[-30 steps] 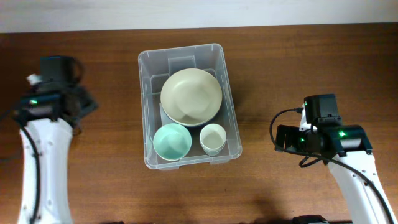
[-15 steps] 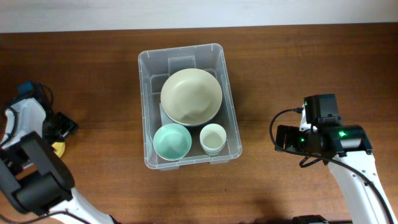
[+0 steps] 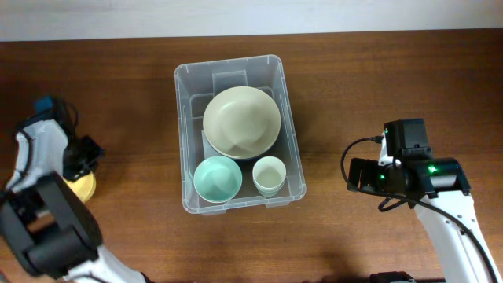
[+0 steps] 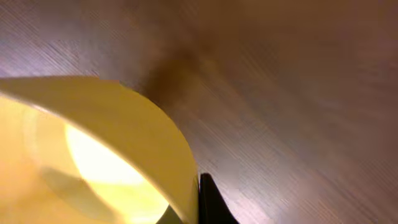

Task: Pack container

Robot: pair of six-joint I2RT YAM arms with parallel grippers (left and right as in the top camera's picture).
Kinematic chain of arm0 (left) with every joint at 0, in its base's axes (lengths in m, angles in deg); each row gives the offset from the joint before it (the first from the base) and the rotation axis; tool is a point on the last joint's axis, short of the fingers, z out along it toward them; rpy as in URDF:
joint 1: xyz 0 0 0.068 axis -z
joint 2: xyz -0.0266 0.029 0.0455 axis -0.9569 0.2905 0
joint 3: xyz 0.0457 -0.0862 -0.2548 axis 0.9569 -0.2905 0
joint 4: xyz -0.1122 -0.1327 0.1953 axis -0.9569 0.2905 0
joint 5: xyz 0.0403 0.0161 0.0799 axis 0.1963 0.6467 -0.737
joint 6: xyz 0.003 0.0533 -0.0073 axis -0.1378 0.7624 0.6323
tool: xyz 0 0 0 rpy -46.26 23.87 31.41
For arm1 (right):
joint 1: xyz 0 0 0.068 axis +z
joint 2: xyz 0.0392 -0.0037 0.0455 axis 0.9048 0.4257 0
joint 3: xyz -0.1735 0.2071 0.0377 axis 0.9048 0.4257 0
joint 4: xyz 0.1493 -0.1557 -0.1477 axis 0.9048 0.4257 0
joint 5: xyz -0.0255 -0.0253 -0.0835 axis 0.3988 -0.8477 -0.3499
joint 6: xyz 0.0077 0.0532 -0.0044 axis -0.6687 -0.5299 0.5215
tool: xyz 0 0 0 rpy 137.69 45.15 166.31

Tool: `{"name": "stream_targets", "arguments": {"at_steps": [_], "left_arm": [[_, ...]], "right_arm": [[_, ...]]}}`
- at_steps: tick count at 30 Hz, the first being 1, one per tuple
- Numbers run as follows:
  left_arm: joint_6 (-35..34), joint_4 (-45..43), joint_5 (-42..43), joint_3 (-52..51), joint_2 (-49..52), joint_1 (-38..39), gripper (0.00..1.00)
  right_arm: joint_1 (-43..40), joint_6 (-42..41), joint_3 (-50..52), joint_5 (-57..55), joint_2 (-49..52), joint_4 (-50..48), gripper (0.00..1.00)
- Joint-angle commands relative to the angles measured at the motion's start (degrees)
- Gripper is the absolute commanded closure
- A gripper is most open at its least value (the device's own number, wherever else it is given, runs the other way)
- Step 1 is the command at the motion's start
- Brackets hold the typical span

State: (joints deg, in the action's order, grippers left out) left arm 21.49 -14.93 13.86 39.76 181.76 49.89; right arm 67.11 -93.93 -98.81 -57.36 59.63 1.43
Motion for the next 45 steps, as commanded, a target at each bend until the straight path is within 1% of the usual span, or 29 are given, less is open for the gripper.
{"name": "stream_targets", "arguments": {"at_steps": [1, 5, 7, 9, 10, 12, 18, 22, 26, 27, 29, 31, 32, 34, 35, 36, 38, 39, 40, 42, 44, 45], "left_arm": [[-0.2, 1.2, 1.9, 0.3, -13.0, 6.5, 0.99], [-1.2, 1.6, 1.9, 0.3, -23.5, 17.2, 0.99], [-3.3, 1.6, 1.4, 0.3, -28.2, 28.0, 0.99], [-4.1, 1.6, 1.4, 0.3, -28.7, 33.9, 0.99], [-4.1, 1.5, 1.3, 0.3, -28.3, 38.2, 0.99], [-4.1, 1.6, 1.1, 0.2, -27.0, 42.7, 0.99], [-5.0, 1.6, 1.4, 0.2, -20.3, 52.1, 0.99], [-7.7, 2.1, 2.2, 0.2, -15.0, 55.5, 0.99], [-7.7, 2.8, 6.2, 0.2, -10.2, 56.8, 0.99], [-7.7, 3.3, 7.6, 0.2, -9.3, 56.8, 0.96], [-7.7, 4.5, 10.3, 0.2, -7.7, 56.8, 0.83], [-7.7, 5.5, 12.5, 0.2, -6.5, 56.8, 0.82], [-7.7, 5.7, 13.2, 0.2, -6.3, 56.8, 0.79], [-7.7, 5.9, 13.1, 0.2, -6.2, 56.8, 0.66], [-7.7, 5.9, 13.0, 0.3, -6.4, 56.8, 0.61], [-7.7, 5.9, 12.8, 0.4, -6.6, 56.7, 0.58], [-7.6, 5.9, 10.7, 0.9, -7.4, 56.3, 0.58], [-7.6, 6.1, 6.2, 2.0, -9.2, 55.9, 0.55], [-7.6, 6.0, 1.2, 3.1, -11.8, 55.1, 0.51], [-7.6, 5.2, -3.8, 3.9, -15.0, 53.4, 0.39], [-7.6, 3.6, -6.8, 4.1, -18.0, 50.6, 0.29], [-7.2, 2.7, -7.2, 4.1, -19.3, 48.8, 0.26]], "right_arm": [[0.3, -0.4, 0.1, 0.1, 0.0, -0.2, 0.01], [0.3, -0.4, 0.1, 0.1, 0.0, -0.2, 0.01], [0.3, -0.4, 0.1, 0.1, 0.0, -0.2, 0.01], [0.3, -0.4, 0.1, 0.1, 0.0, -0.2, 0.01], [0.3, -0.4, 0.1, 0.1, 0.0, -0.2, 0.01], [0.3, -0.4, 0.1, 0.1, 0.0, -0.2, 0.01], [0.3, -0.4, 0.1, 0.2, 0.0, 0.0, 0.01], [0.3, -0.4, 0.1, 0.2, 0.0, 0.1, 0.01], [0.3, -0.4, 0.1, 0.1, 0.0, 0.1, 0.01], [0.3, -0.4, 0.1, 0.1, 0.0, 0.1, 0.01], [0.3, -0.4, 0.1, 0.1, 0.0, 0.1, 0.01], [0.3, -0.4, 0.1, 0.1, 0.0, 0.1, 0.01], [0.3, -0.4, 0.1, 0.1, 0.0, 0.1, 0.01], [0.3, -0.4, 0.1, 0.1, 0.0, 0.1, 0.01], [0.3, -0.4, 0.1, 0.1, 0.0, 0.1, 0.01], [0.3, -0.4, 0.1, 0.1, 0.0, 0.0, 0.01], [0.3, -0.4, 0.1, 0.1, 0.0, 0.0, 0.01], [0.3, -0.4, 0.1, 0.1, 0.0, -0.5, 0.01], [0.3, -0.4, 0.1, 0.1, 0.0, -1.5, 0.01], [0.3, -0.4, 0.1, 0.1, 0.0, -3.6, 0.01], [0.3, -0.4, -0.4, 0.2, 0.1, -6.2, 0.01], [0.3, 0.0, -0.7, 0.6, 0.1, -7.6, 0.01]]}}
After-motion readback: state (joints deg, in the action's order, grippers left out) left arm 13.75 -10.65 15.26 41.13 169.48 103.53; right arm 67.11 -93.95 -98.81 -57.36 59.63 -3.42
